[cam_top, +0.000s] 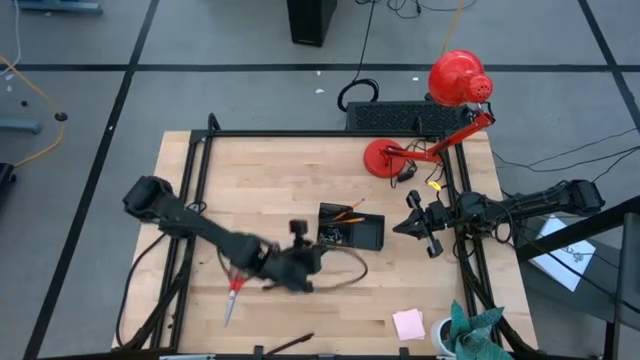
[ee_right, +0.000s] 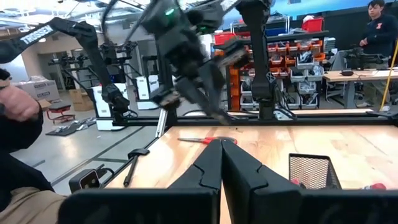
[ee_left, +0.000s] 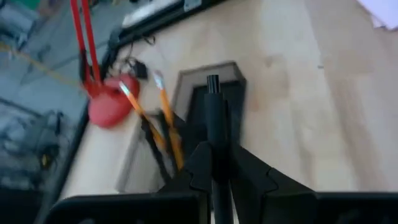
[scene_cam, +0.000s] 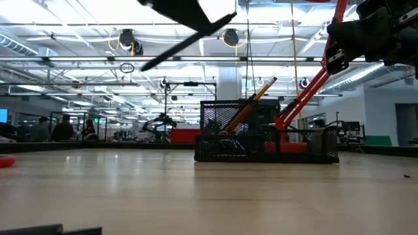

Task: Pick and place office supplies into organizer
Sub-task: Put the black pen into the desk organizer

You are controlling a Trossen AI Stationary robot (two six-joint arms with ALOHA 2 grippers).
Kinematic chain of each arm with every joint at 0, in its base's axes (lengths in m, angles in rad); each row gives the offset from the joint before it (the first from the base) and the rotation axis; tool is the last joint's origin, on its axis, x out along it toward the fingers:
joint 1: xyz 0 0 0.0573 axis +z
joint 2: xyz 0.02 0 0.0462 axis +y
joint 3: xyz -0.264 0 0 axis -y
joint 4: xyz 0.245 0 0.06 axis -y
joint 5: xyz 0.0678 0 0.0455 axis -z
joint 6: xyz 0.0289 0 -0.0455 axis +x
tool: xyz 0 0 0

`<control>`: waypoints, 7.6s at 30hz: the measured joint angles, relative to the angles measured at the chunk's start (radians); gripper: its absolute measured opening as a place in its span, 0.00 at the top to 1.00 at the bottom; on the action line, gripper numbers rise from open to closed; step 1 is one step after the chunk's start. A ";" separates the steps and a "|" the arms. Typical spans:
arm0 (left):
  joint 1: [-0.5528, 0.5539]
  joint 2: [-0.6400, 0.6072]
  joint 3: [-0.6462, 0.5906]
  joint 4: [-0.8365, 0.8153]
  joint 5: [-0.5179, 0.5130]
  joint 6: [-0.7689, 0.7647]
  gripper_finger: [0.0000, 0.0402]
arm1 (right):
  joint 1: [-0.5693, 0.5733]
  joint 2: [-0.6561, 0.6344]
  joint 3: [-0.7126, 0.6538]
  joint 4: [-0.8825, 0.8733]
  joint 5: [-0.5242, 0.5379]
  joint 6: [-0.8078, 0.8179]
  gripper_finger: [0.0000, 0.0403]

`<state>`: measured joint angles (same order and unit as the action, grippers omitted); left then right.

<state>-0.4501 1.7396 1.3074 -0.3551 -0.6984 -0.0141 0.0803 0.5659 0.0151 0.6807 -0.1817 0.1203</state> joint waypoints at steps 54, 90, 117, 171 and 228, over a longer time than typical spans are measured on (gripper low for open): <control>0.554 0.108 -0.414 1.058 0.827 0.132 0.91 | 0.000 0.005 0.000 -0.027 0.054 -0.009 1.00; 0.430 -0.038 -0.094 0.263 0.668 0.067 0.58 | 0.000 0.005 0.000 -0.027 0.050 -0.008 1.00; -0.301 0.263 0.066 0.000 0.515 -1.024 0.47 | 0.000 0.006 0.000 -0.041 0.048 -0.027 1.00; -0.073 0.462 0.240 -0.516 0.577 -0.969 0.37 | 0.000 0.006 0.000 -0.102 0.046 0.026 1.00; 0.357 0.045 0.235 0.354 0.748 0.282 0.91 | 0.000 0.009 0.000 -0.147 0.046 0.050 1.00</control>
<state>-0.0930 1.7849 1.5429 -0.0015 0.0500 0.2680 0.0803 0.5747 0.0154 0.5335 -0.1352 0.1707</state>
